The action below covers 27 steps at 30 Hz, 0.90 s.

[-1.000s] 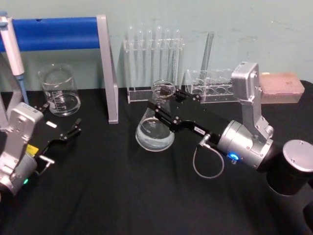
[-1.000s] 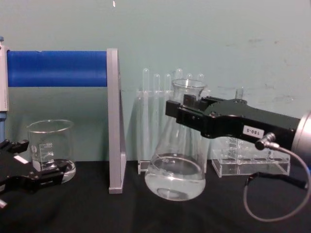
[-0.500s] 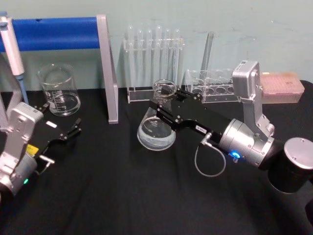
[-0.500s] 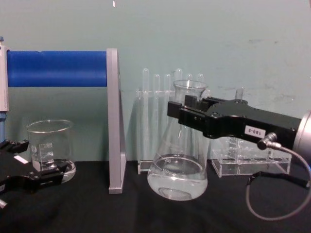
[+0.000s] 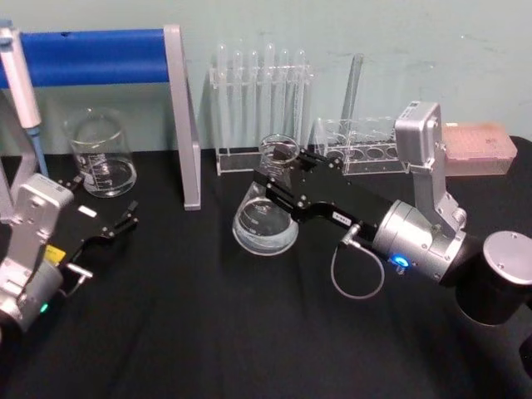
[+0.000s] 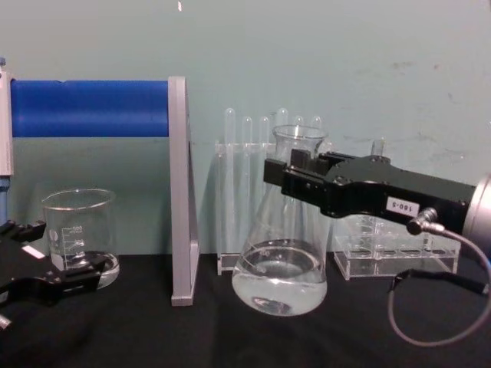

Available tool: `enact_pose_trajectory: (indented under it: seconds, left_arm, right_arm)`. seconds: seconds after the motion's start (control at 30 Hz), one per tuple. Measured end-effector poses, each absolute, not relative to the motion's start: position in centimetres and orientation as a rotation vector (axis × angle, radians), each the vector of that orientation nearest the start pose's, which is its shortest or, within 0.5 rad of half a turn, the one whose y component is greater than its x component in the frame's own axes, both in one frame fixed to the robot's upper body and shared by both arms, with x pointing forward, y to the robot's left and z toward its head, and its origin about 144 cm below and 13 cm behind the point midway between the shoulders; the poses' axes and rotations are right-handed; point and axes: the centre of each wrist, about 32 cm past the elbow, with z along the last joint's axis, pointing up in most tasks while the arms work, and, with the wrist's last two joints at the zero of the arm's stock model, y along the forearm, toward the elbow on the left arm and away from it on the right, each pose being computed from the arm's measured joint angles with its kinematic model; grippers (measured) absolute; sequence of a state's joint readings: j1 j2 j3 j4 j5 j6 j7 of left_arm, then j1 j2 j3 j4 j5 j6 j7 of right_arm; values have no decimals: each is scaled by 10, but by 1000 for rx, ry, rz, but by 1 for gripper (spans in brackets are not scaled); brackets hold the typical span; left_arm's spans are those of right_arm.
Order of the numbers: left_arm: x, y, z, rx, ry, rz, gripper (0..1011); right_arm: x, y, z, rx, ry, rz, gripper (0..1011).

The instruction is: Grasp the erlenmeyer flask with one hand, shake it three times, then place it back.

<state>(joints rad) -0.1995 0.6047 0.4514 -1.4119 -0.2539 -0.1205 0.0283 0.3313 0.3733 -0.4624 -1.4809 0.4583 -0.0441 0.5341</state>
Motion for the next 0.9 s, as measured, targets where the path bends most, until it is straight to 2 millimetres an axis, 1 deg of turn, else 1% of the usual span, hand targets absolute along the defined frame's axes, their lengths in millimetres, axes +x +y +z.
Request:
enact_pose_trajectory:
  seconds: [0.47, 0.9]
  left_arm:
    - [489, 310, 1140, 305, -285, 1248, 1001]
    - [489, 310, 1140, 304, -285, 1248, 1001]
  right_arm:
    - [530, -216, 1195, 50, -77, -611, 449]
    - [536, -222, 1187, 16, -92, -573, 449]
